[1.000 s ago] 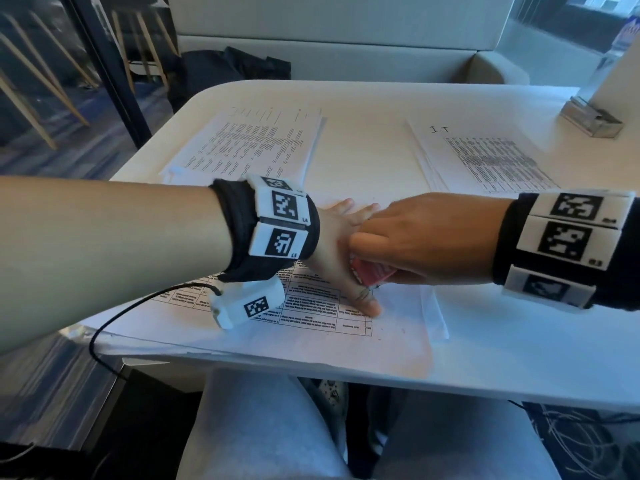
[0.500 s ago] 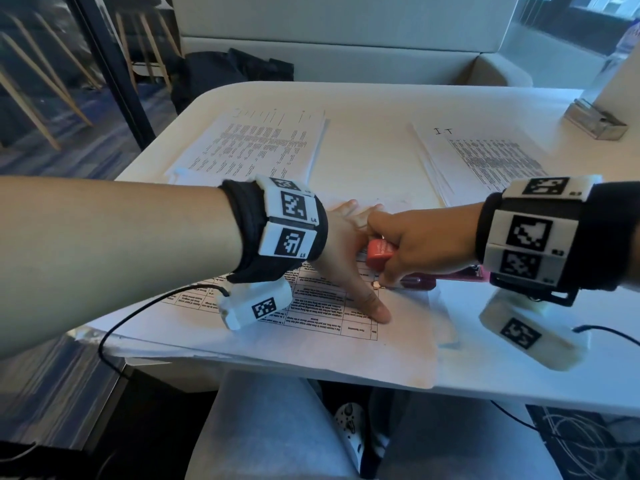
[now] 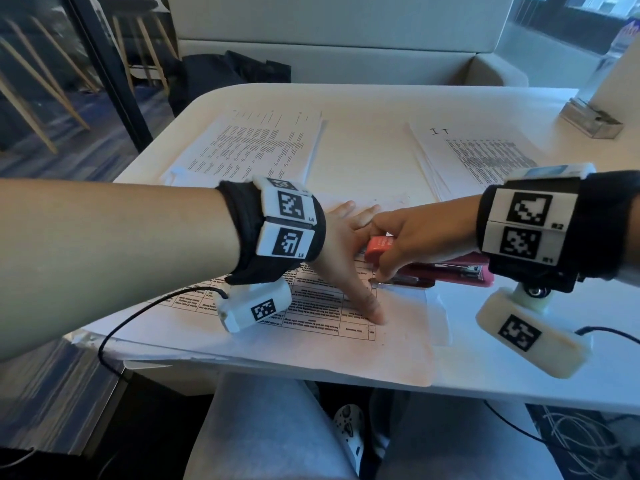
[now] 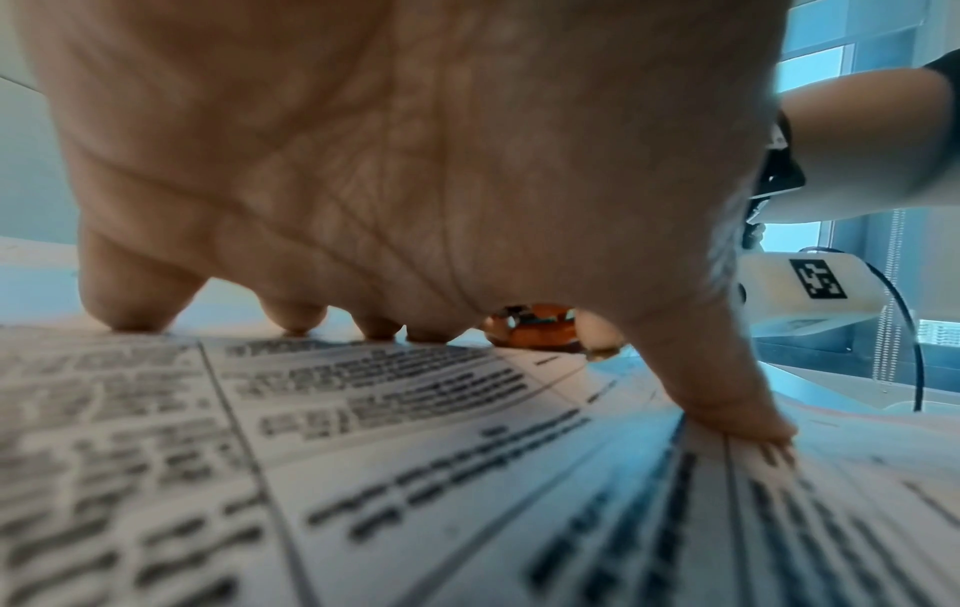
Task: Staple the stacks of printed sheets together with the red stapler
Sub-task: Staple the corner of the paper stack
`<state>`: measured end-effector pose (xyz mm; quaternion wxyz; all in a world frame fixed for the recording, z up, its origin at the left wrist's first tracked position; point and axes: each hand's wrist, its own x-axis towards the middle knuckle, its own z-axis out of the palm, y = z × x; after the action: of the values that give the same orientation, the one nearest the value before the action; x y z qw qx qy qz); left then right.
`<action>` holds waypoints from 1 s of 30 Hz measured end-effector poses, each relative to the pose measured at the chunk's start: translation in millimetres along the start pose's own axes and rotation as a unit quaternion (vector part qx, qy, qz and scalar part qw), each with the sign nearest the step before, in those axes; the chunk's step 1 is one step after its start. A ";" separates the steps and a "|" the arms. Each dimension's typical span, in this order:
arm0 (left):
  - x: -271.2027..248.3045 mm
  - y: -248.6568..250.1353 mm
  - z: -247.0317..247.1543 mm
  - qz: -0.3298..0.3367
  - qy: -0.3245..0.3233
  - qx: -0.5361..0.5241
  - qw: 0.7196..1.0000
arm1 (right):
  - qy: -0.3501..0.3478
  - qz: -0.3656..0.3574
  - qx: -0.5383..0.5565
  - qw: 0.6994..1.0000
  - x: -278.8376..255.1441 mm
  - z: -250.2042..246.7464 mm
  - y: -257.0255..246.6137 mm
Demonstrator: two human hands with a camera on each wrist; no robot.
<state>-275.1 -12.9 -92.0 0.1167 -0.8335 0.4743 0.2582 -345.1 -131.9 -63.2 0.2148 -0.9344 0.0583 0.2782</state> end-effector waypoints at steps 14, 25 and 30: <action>0.7 -0.4 0.4 -0.001 0.004 0.000 1.000 | 0.026 -0.021 -0.007 0.999 1.6 -0.3 18.4; -5.6 6.8 -5.2 -0.027 -0.026 0.031 0.999 | 0.073 -0.077 0.016 0.994 3.3 4.3 24.6; -5.0 8.0 -5.9 -0.038 -0.035 0.026 0.998 | 0.090 -0.117 0.045 0.988 3.5 6.1 27.4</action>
<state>-282.1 -16.1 -84.0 0.1646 -0.8381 0.4445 0.2702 -351.5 -153.9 -79.8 0.2817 -0.9453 -0.0203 0.1632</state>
